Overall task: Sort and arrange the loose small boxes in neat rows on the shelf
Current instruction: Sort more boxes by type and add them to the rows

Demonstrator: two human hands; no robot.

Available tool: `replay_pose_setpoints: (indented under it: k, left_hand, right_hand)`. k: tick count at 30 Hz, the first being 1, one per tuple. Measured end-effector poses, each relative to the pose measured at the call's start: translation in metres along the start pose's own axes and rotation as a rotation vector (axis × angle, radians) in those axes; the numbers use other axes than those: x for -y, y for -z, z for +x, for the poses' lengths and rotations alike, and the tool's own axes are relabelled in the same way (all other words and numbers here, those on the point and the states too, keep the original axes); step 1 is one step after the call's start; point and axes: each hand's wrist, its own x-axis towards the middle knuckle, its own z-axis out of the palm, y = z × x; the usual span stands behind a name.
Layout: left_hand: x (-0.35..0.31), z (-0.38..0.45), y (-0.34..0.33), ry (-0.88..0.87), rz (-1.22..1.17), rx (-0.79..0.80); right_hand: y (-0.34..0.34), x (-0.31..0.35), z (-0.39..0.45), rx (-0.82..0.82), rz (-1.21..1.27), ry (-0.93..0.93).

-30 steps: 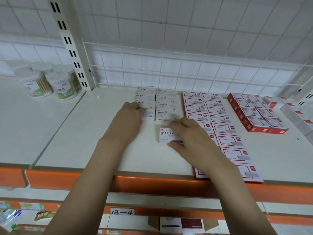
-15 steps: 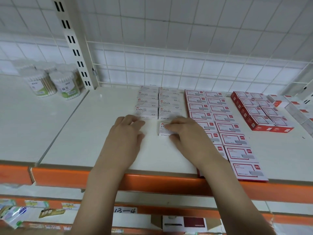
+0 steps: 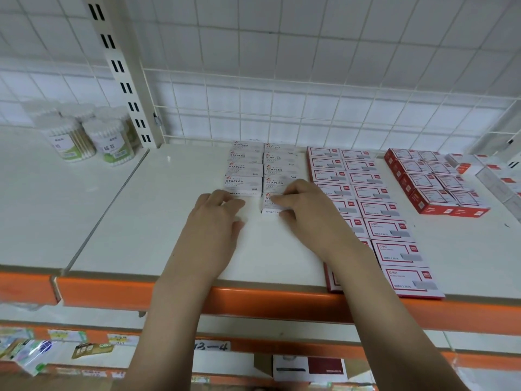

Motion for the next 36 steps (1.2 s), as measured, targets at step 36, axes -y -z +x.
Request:
replay_pose_setpoints:
  k: [36]
  left_hand:
    - [-0.473, -0.013, -0.132, -0.487, -0.127, 0.324]
  right_hand:
    - [0.227, -0.273, -0.377, -0.437, -0.201, -0.535]
